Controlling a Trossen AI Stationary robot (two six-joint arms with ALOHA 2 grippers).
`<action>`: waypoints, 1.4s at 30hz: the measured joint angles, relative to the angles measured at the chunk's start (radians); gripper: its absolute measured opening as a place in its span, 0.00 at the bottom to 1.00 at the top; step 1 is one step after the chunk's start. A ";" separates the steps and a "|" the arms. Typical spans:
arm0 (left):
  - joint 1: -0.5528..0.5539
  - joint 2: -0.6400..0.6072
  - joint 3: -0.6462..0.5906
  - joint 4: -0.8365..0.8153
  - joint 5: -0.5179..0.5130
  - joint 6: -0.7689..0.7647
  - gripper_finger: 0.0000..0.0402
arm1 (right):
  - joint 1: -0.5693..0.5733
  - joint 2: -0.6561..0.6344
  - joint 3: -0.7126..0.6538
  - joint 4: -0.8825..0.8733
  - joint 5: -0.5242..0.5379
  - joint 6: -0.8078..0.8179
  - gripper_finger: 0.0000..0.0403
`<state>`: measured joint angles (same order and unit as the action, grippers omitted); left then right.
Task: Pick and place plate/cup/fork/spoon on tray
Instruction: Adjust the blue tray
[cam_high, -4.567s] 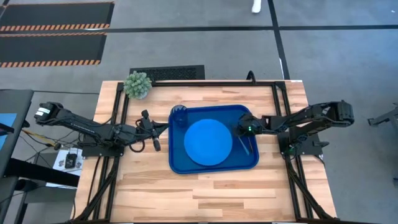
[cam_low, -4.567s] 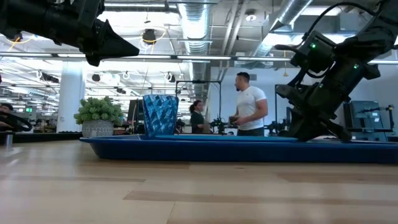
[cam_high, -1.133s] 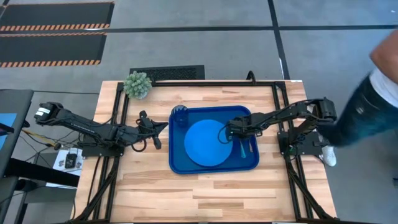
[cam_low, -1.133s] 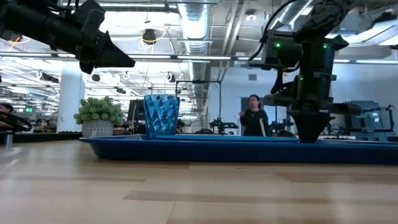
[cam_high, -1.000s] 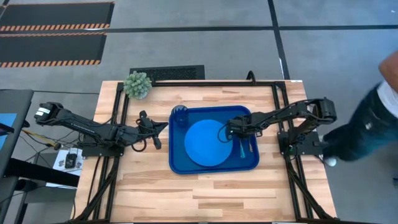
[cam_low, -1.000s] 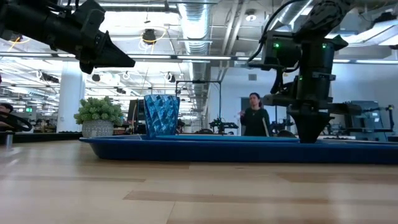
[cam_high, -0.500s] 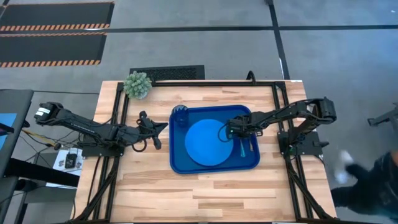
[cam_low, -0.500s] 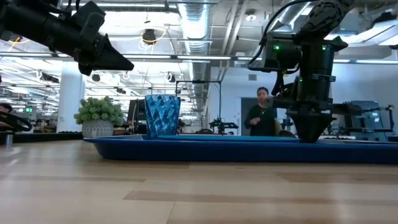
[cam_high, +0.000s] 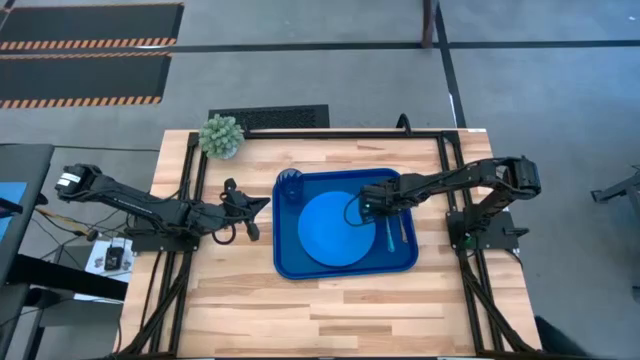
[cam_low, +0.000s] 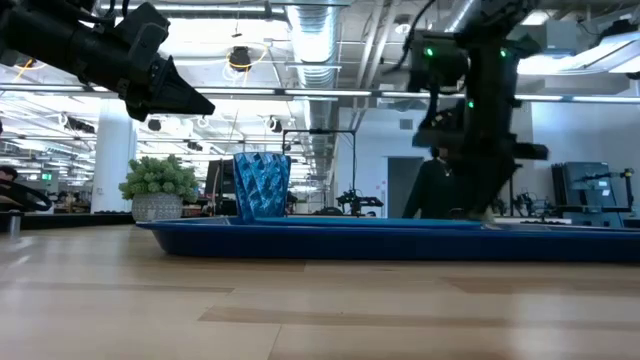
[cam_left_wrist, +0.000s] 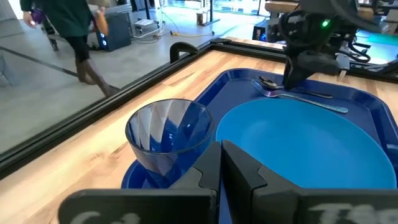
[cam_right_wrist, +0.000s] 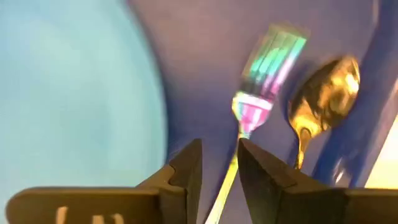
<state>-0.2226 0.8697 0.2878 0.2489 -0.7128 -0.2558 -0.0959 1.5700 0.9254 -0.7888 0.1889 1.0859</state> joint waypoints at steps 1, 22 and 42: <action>0.000 0.000 0.000 0.000 0.000 0.000 0.00 | 0.008 0.000 0.018 -0.026 -0.002 -0.046 0.30; 0.000 0.000 0.000 -0.034 0.027 -0.008 0.00 | 0.251 -0.329 -0.311 -0.188 -0.059 0.126 0.02; 0.000 -0.229 0.000 -0.329 -0.054 -0.151 0.00 | 0.291 -0.294 -0.356 0.075 -0.061 0.117 0.02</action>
<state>-0.2226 0.6402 0.2882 -0.0798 -0.7672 -0.4065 0.1952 1.2762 0.5697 -0.7138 0.1284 1.2029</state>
